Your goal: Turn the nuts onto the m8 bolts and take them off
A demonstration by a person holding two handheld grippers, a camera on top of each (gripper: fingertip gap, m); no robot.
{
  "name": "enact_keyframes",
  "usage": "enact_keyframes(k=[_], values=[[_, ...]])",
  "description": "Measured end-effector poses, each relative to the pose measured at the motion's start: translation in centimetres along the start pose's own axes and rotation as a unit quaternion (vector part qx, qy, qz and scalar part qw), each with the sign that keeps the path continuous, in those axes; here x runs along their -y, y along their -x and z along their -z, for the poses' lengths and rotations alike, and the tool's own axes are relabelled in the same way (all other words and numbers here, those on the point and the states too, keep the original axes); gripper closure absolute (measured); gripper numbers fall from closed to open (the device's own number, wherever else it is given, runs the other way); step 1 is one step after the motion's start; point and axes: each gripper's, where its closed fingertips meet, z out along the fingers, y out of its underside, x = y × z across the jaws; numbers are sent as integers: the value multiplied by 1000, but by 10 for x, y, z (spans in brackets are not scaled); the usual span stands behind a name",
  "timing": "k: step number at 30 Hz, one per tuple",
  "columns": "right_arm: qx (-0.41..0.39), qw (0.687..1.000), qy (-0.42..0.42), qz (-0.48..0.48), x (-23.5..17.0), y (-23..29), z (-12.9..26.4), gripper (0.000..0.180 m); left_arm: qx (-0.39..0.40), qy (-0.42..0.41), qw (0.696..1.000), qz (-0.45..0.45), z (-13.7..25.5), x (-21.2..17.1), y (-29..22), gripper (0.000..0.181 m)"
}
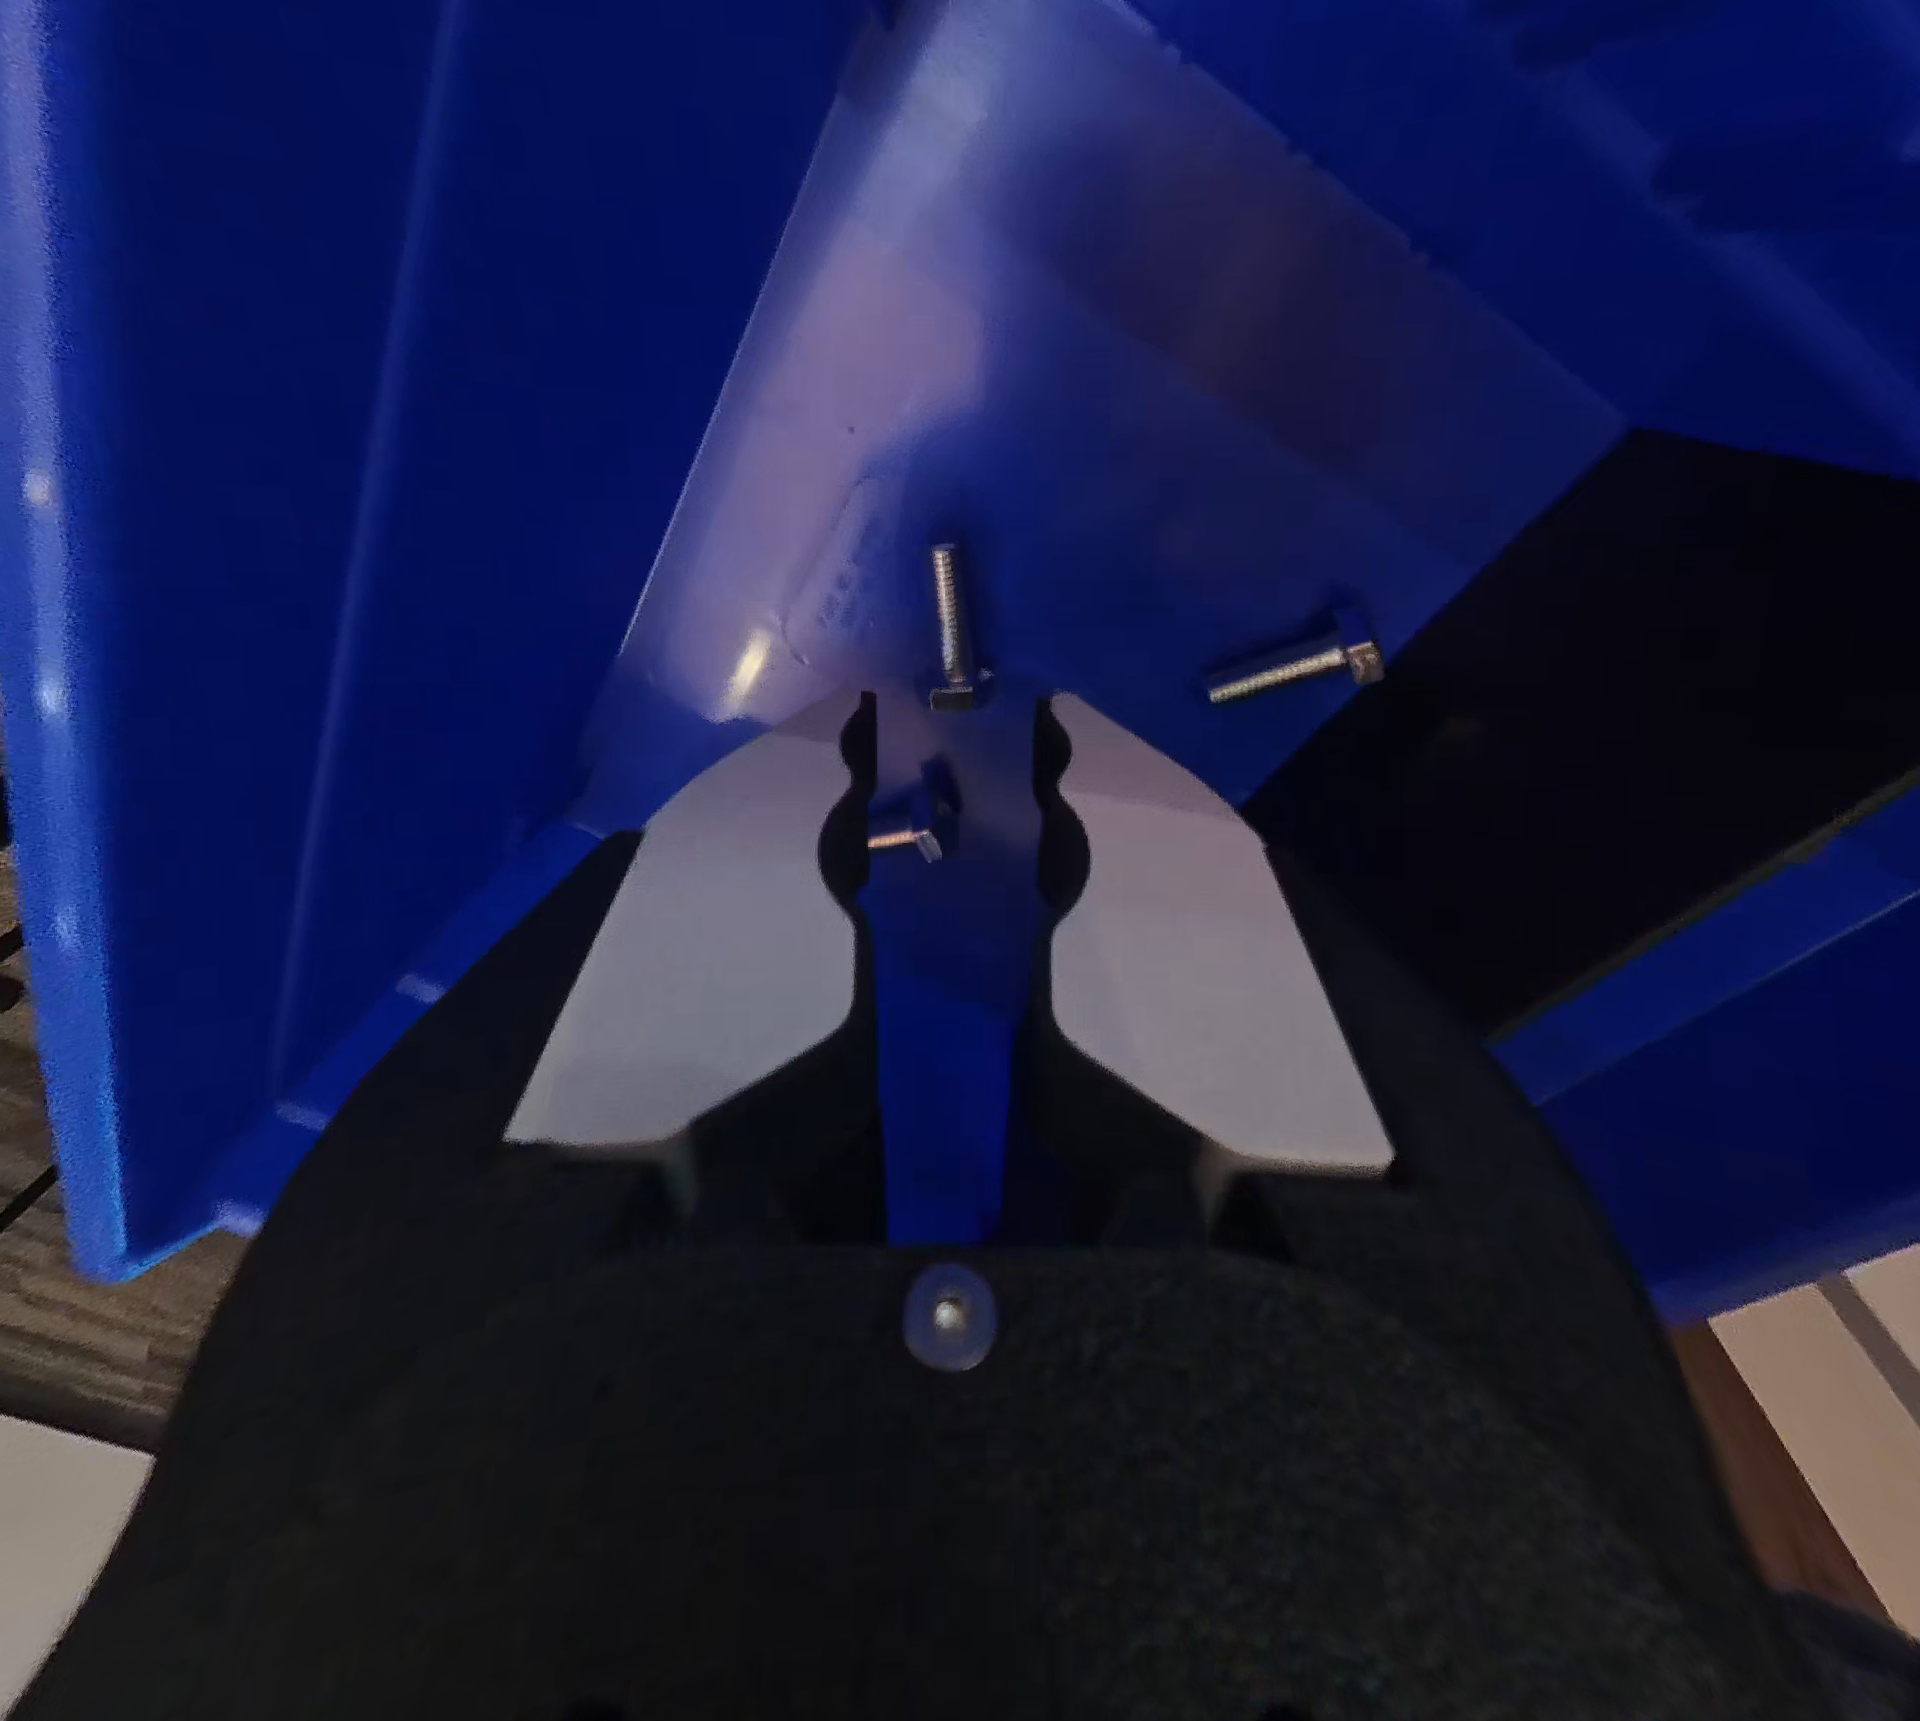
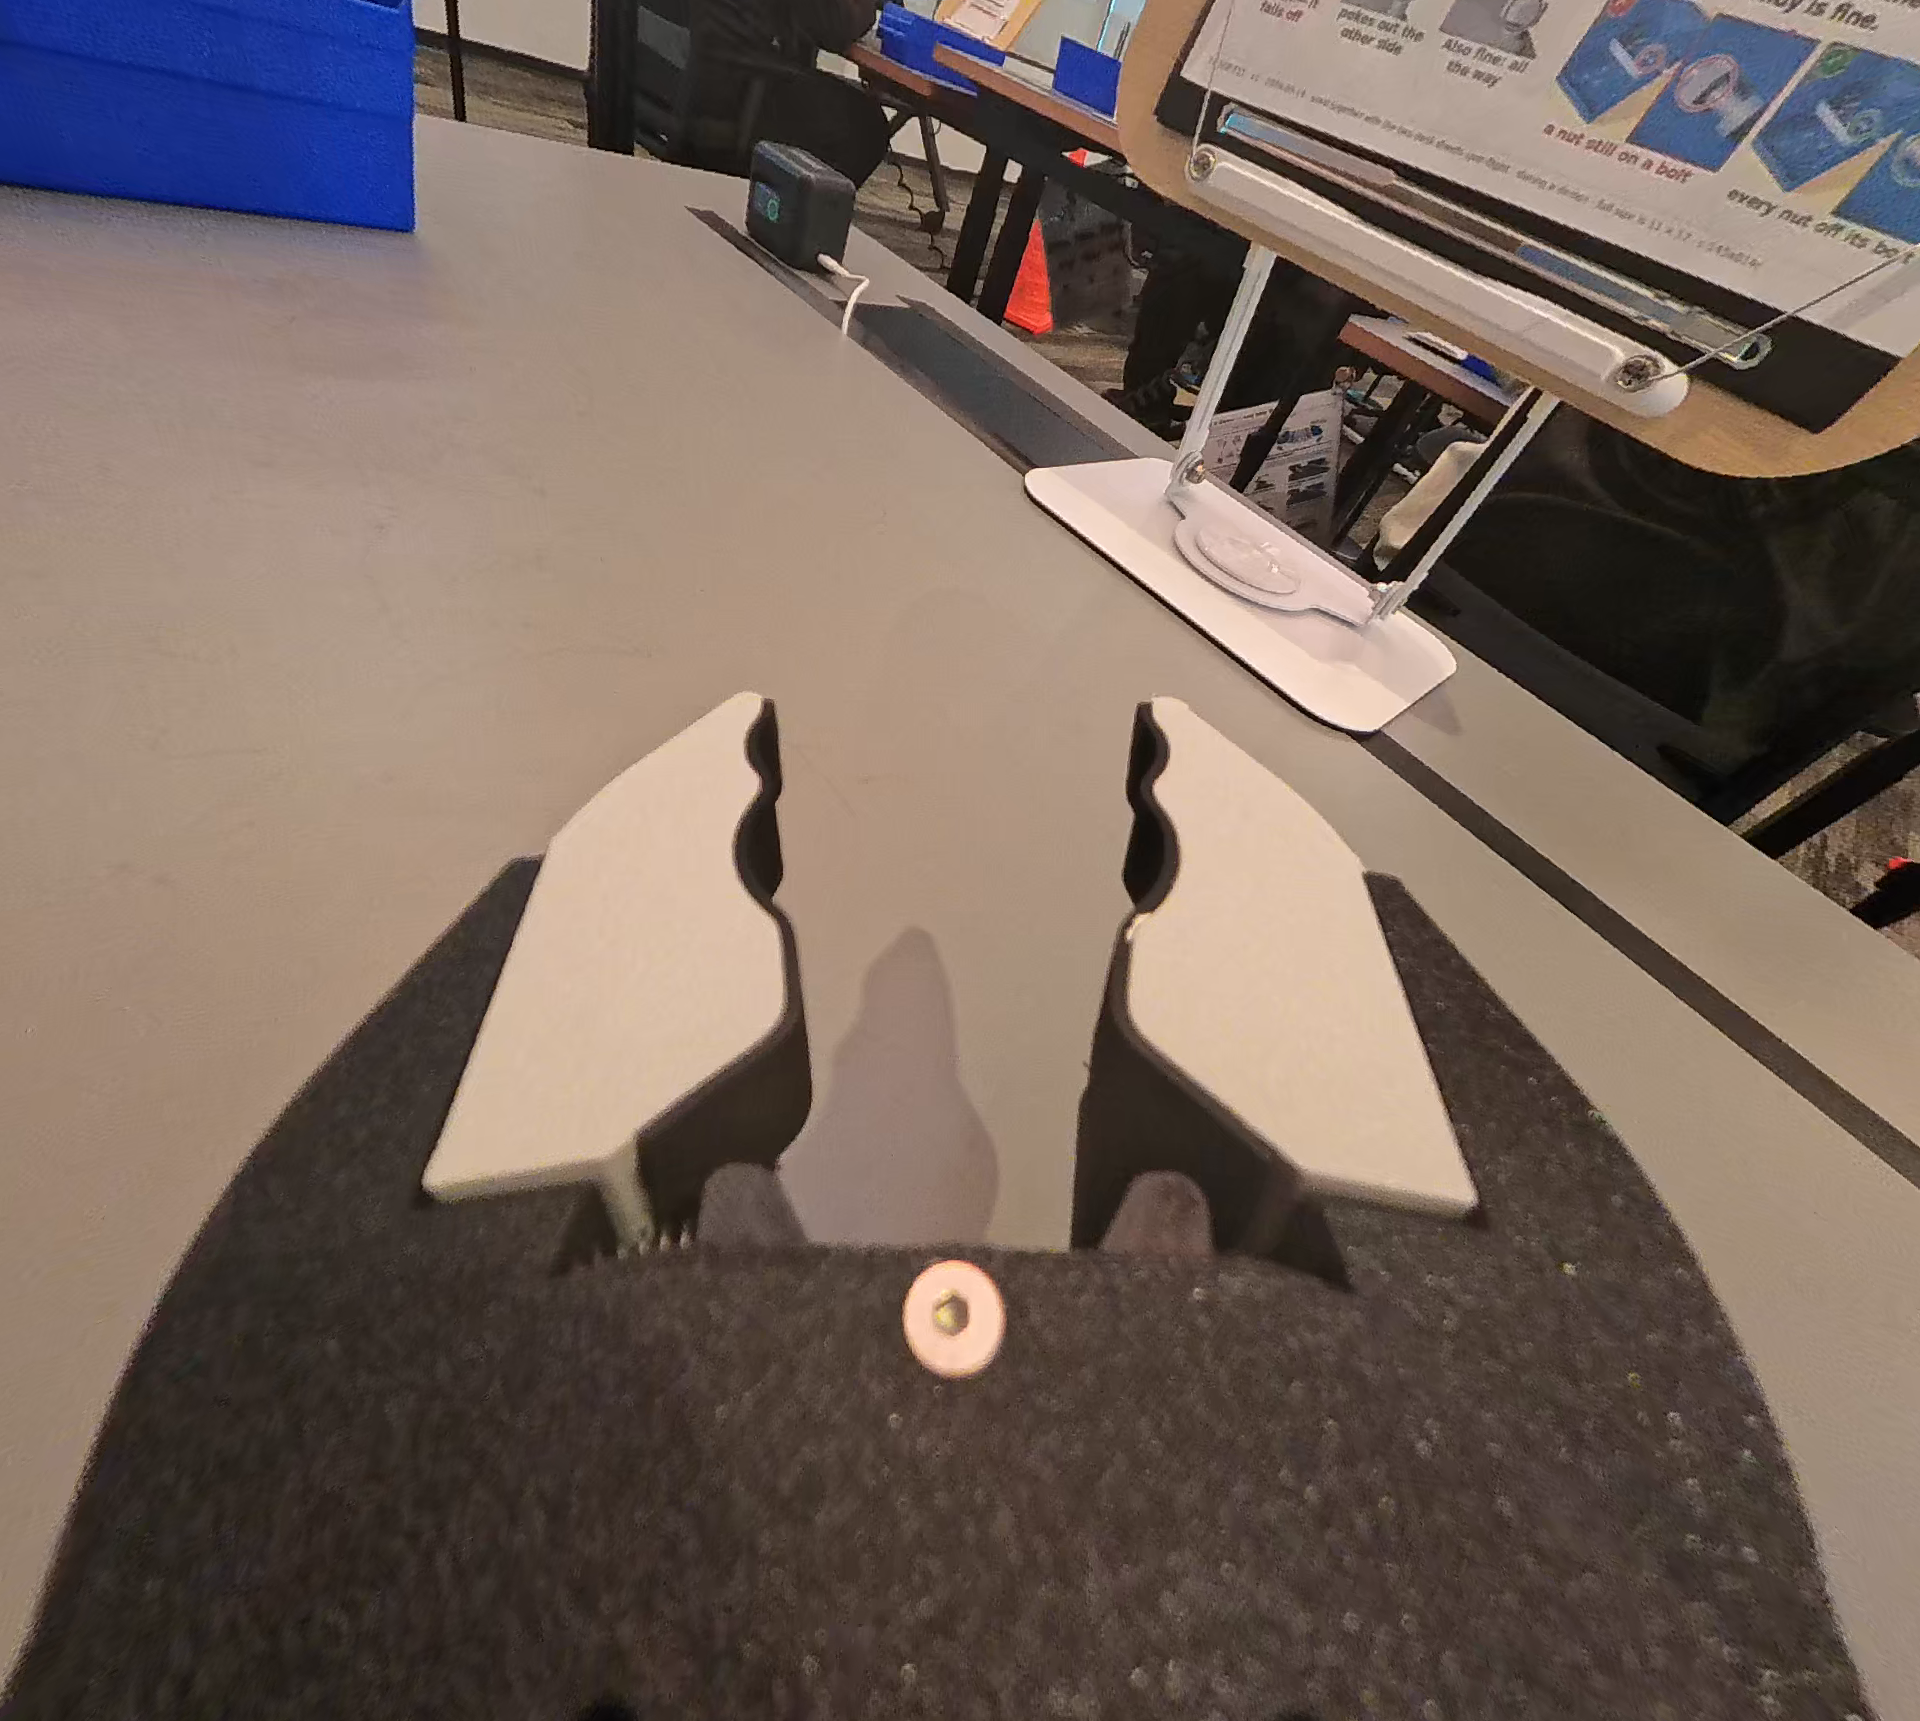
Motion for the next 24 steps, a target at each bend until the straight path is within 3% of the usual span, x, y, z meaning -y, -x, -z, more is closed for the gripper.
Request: enact_keyframes(k=[13, 17, 20, 24], values=[[-1, 1000, -3, -2, 1, -1, 1, 116, -21, 32, 999, 23, -18, -4, -4, 164], [-1, 1000, -4, -3, 1, -1, 1, 116, 5, 58, 998, 34, -14, -14, 1, 164], [-1, 1000, -6, -9, 1, -1, 2, 117, 36, 27, 997, 59, 9, -15, 7, 165], [-4, 1000, -10, -25, 2, -5, 4, 117, 88, -63, 989, 98, 70, -4, 9, 165]])
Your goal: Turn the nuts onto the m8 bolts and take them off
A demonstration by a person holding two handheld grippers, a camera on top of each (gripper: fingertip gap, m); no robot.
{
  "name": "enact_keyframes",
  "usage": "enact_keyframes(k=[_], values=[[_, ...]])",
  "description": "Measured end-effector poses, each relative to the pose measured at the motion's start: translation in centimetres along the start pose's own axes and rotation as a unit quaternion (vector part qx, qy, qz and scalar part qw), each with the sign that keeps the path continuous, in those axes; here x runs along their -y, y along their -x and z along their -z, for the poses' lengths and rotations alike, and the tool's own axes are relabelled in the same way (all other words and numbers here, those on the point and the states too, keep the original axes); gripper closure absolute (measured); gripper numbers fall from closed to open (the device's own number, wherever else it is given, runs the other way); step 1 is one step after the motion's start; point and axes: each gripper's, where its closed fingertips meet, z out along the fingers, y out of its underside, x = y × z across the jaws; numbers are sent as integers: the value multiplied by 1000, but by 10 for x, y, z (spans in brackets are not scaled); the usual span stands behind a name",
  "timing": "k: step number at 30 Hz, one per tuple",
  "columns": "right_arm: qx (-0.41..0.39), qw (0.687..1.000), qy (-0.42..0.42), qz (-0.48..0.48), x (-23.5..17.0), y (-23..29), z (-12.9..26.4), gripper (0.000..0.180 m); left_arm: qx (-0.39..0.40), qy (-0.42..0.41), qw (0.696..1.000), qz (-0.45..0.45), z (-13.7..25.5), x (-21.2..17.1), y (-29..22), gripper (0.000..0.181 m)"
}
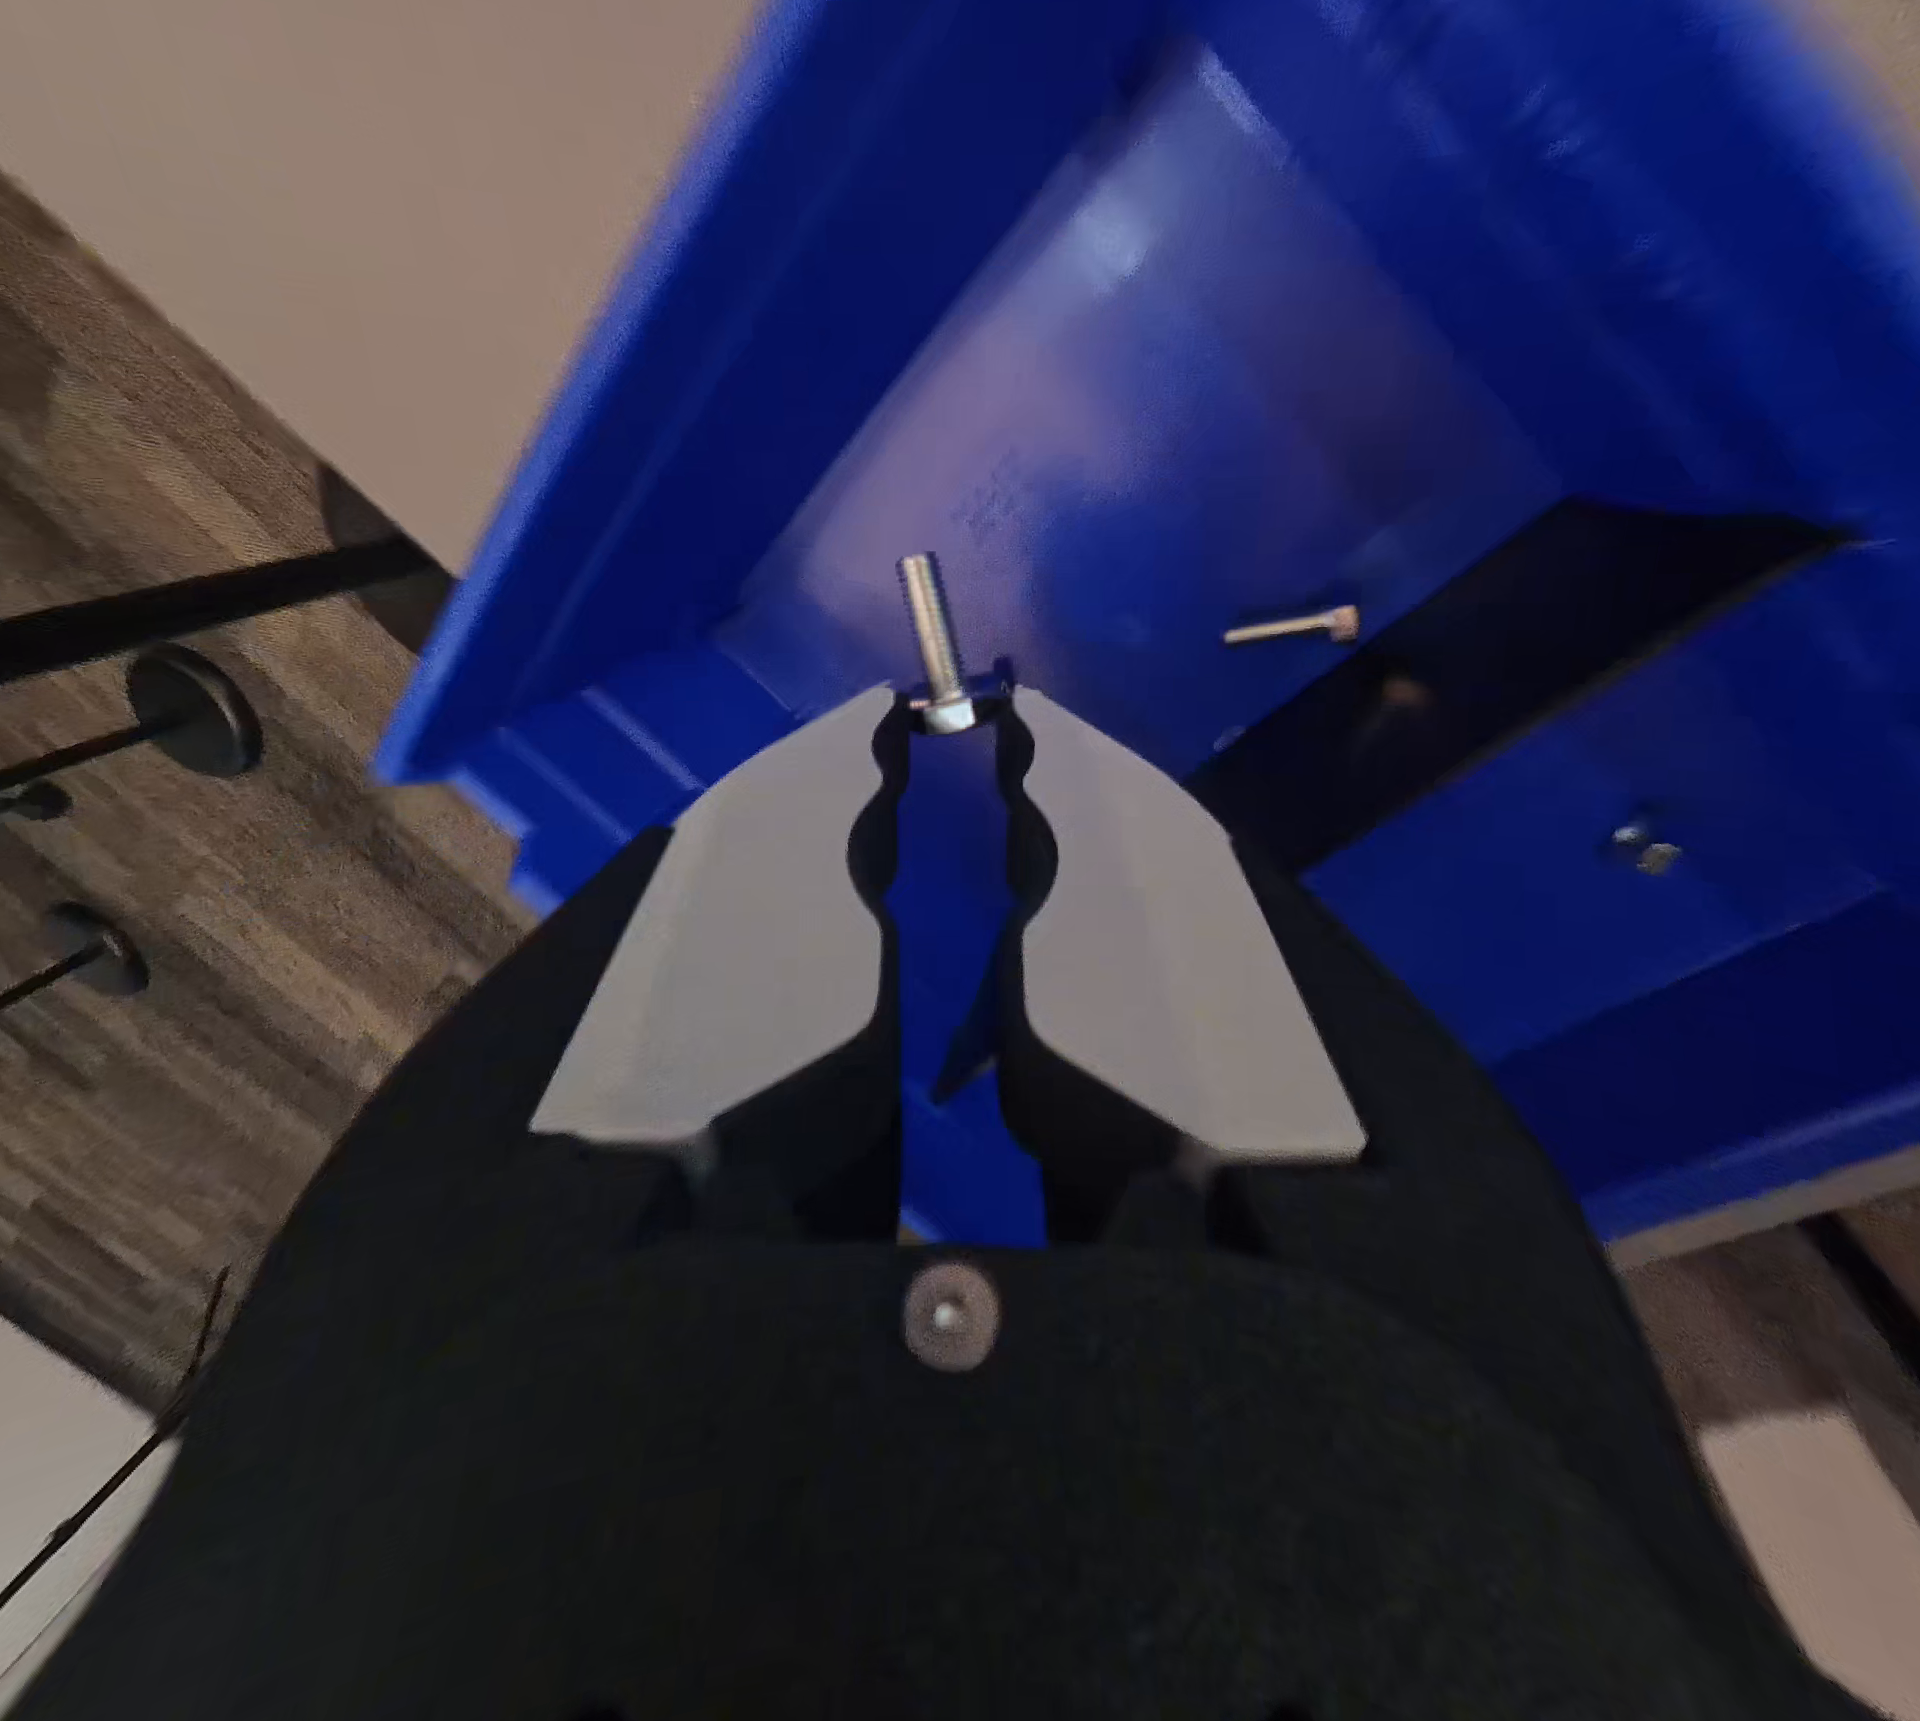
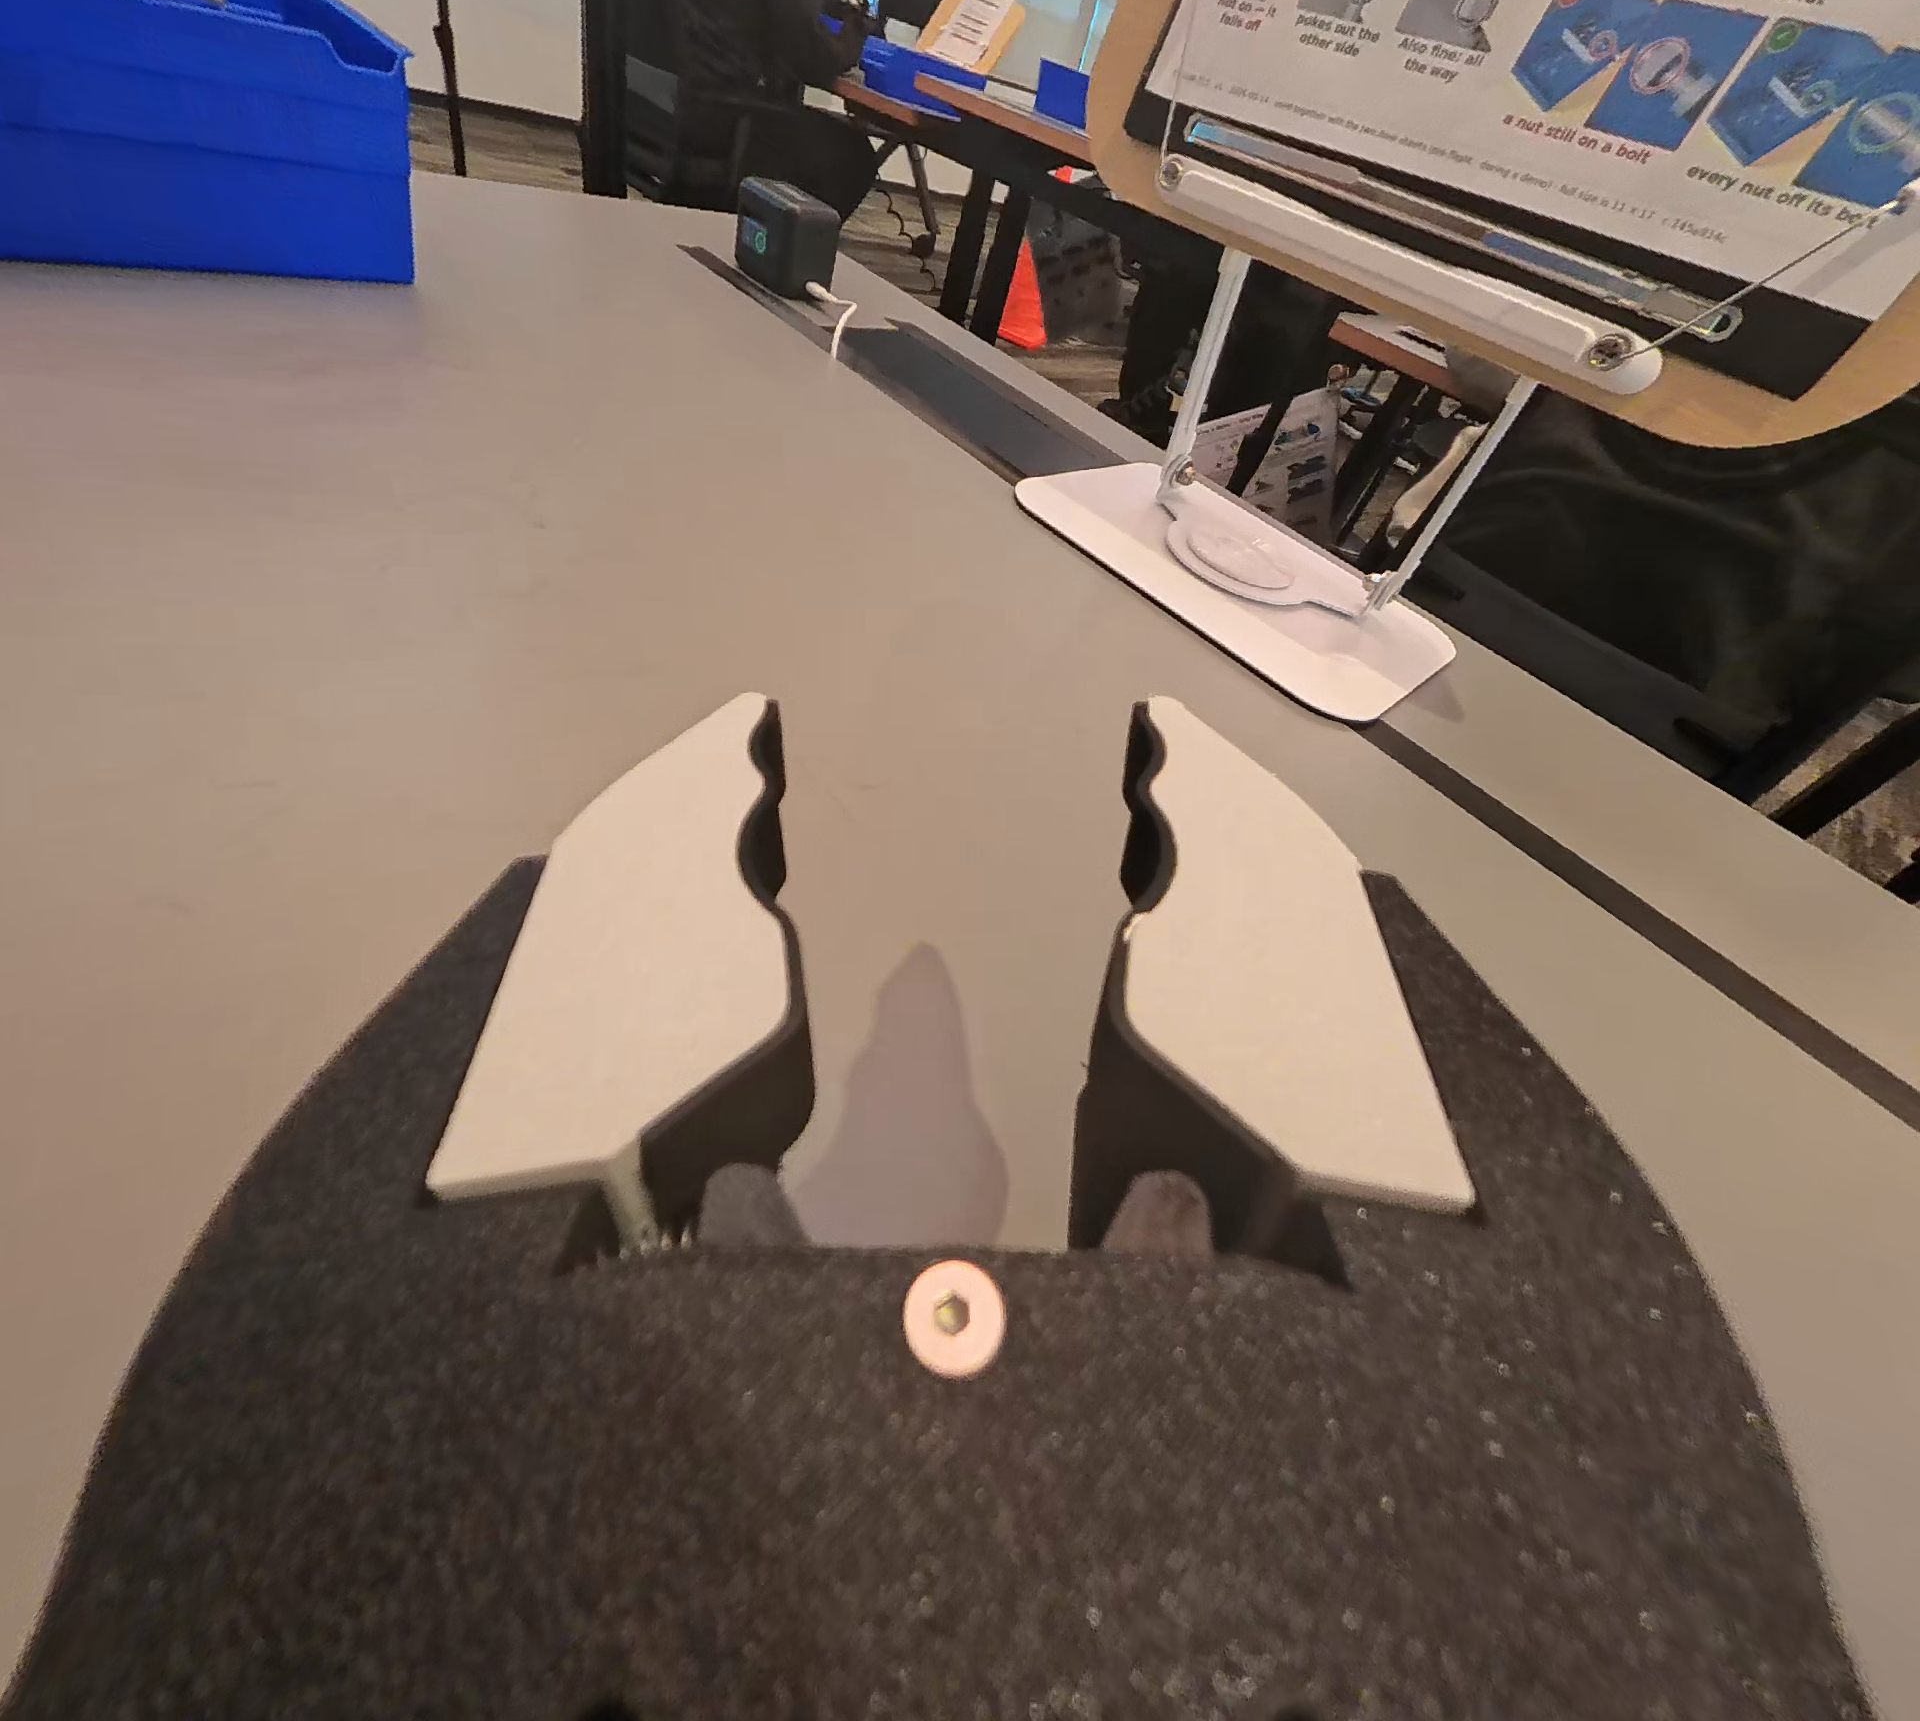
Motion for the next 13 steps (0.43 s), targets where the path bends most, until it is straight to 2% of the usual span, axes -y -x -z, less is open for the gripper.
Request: enact_keyframes(k=[4, 8, 10, 13], values=[[-3, 1000, -7, -16, 1, -4, 2, 118, 15, -131, 991, 19, 72, 50, -22, 165], [-8, 1000, -14, -27, 2, -7, 3, 118, -15, -238, 971, 1, 121, 124, -91, 165], [-11, 999, -18, -29, 3, -8, 4, 119, -32, -256, 966, -23, 123, 157, -137, 165], [-11, 999, -23, -29, 4, -7, 6, 119, -65, -234, 968, -66, 93, 194, -208, 165]])
